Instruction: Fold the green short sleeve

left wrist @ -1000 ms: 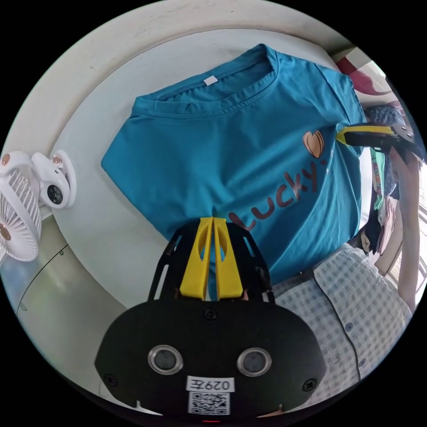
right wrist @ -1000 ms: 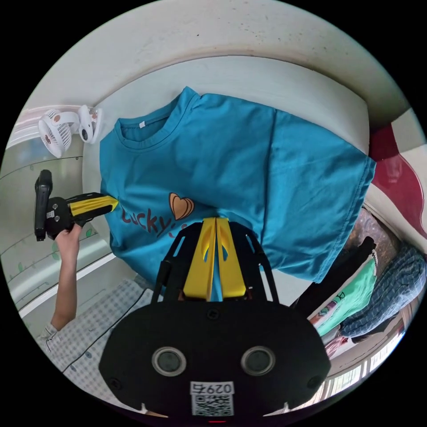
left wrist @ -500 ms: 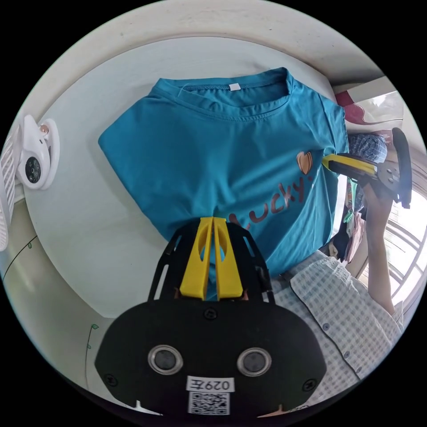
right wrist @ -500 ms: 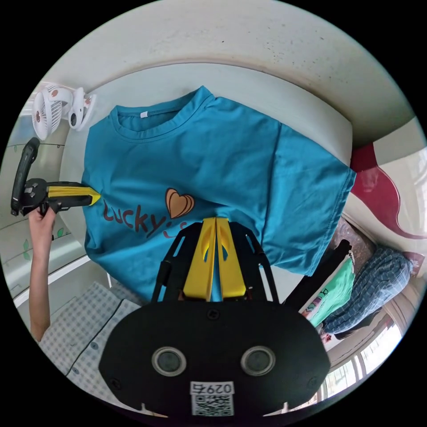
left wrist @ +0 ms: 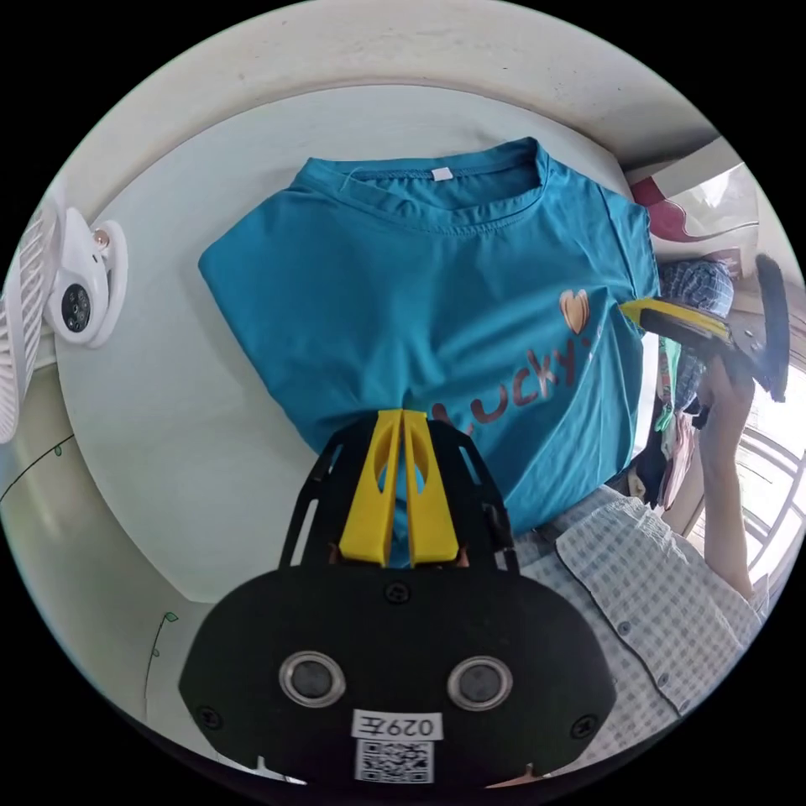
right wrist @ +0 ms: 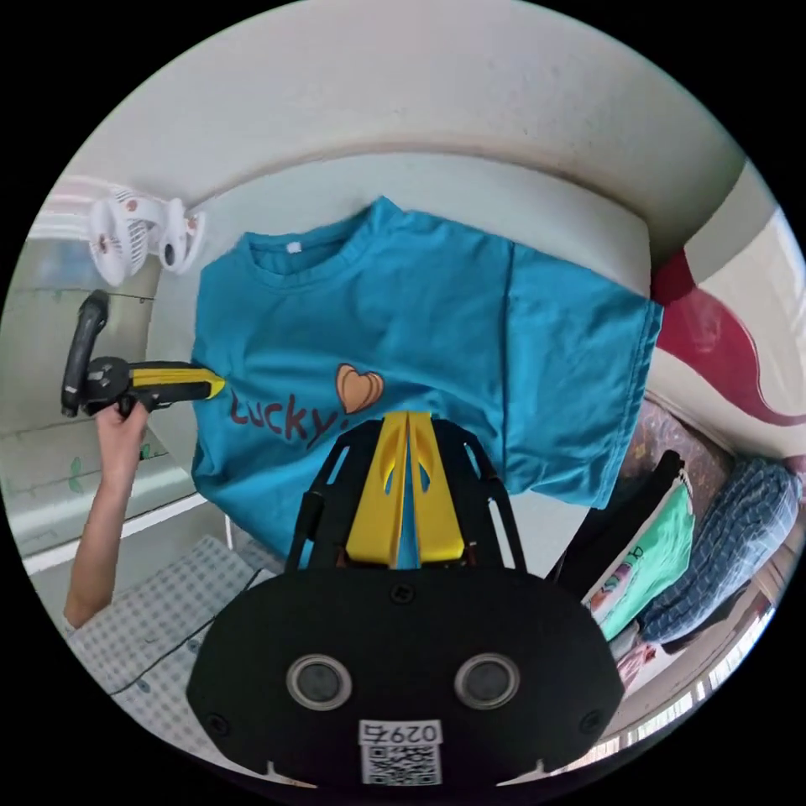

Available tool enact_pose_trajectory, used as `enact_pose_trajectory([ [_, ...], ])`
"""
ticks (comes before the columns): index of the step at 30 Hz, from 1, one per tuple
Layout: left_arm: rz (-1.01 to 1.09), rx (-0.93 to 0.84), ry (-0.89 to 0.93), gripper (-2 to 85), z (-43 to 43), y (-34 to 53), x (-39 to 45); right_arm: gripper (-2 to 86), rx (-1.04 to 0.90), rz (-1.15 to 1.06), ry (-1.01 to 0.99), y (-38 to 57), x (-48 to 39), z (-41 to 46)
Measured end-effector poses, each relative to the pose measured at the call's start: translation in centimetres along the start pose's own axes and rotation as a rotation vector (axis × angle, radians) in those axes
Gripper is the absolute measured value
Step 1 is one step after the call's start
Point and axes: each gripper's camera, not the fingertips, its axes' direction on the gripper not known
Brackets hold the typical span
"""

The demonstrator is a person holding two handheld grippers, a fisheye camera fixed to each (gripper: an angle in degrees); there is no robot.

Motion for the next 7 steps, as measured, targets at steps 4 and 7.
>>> enact_pose_trajectory([
  [4, 0.035, -0.014, -0.068, -1.0, -0.7, 1.0, -0.3, -0.5, -0.119, -0.176, -0.032, 0.3, -6.5, 4.7],
  [7, 0.126, 0.051, -0.091, -0.9, -1.5, 3.2, -0.8, -0.5, -0.236, -0.251, 0.108, 0.8, -8.0, 10.0],
])
